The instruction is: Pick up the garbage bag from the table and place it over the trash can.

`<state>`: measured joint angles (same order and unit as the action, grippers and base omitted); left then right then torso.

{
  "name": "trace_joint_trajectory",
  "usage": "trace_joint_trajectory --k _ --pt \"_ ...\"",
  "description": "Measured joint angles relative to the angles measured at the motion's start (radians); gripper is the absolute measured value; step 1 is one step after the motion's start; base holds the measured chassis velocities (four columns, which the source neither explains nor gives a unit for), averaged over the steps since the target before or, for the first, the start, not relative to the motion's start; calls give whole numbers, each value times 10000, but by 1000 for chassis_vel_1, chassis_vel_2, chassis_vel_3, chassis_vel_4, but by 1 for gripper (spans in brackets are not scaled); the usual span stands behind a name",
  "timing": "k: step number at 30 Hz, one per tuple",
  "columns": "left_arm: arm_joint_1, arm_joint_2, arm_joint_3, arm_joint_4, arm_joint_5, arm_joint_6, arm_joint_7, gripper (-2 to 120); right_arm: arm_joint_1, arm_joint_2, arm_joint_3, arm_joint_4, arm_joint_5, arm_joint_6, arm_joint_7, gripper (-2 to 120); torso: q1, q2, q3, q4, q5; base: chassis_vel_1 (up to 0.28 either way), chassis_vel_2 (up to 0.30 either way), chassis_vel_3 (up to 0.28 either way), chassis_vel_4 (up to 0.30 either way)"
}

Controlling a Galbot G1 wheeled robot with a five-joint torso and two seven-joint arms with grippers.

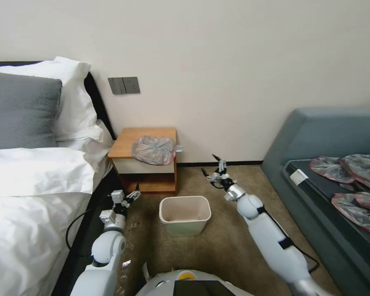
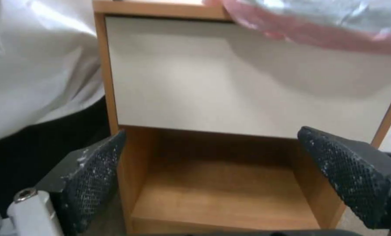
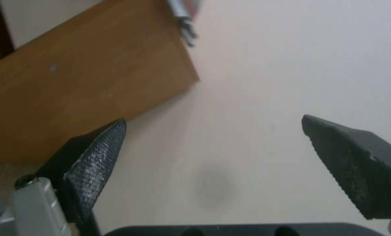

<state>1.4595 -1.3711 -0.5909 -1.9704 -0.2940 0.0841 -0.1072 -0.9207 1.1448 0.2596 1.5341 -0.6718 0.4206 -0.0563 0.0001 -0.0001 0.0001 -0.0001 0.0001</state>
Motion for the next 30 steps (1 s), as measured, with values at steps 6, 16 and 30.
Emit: trace_joint_trajectory --k 6,16,30 --pt "-155 -205 161 374 140 -116 -4 100 1674 543 -546 -1621 -1917 867 -114 100 0 0 0 1 -2 0 0 0 0" --pt "-211 -358 142 518 155 -139 -14 100 3548 1015 -1557 -3284 -2458 1212 148 100 1 0 0 1 -3 0 0 0 0" --pt "-110 -374 5 635 242 -345 -35 100 4833 1761 -2283 -4468 -2813 1390 297 96 0 0 -1 2 -4 0 0 0 0"
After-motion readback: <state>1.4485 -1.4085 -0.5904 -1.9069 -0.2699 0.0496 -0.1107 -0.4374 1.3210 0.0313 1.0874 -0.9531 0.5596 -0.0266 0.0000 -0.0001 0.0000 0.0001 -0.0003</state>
